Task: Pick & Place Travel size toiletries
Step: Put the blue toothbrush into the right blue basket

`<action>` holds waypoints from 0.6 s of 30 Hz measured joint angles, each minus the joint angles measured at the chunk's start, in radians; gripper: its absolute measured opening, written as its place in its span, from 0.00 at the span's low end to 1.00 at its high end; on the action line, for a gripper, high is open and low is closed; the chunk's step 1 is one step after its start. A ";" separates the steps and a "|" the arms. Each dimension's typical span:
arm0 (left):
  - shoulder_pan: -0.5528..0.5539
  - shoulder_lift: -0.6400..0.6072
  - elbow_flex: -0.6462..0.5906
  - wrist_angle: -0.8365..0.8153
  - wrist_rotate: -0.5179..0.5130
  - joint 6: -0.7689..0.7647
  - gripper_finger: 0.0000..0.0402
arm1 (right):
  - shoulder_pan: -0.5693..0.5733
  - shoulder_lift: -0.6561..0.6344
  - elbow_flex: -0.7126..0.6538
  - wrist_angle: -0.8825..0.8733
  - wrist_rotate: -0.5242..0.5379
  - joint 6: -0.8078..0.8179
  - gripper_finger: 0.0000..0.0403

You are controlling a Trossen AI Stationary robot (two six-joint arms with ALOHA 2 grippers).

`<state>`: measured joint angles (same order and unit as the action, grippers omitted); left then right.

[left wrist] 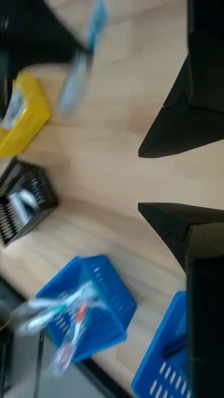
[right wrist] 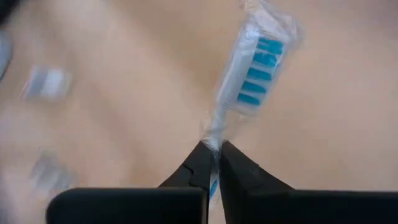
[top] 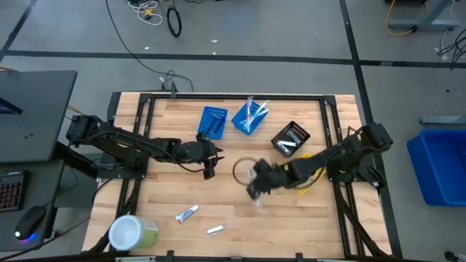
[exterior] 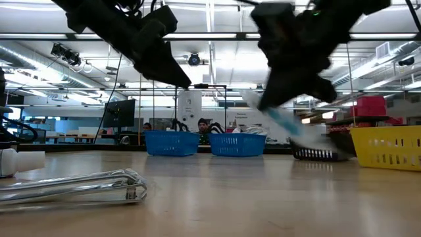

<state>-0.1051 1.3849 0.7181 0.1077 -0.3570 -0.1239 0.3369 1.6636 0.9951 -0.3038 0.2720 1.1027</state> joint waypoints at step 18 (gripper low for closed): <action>0.000 0.009 0.000 0.070 -0.032 -0.022 0.33 | -0.443 -0.054 0.000 0.288 0.540 -0.370 0.08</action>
<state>-0.1051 1.3937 0.7177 0.1772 -0.3889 -0.1455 -0.1061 1.6092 0.9951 -0.0162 0.8120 0.7326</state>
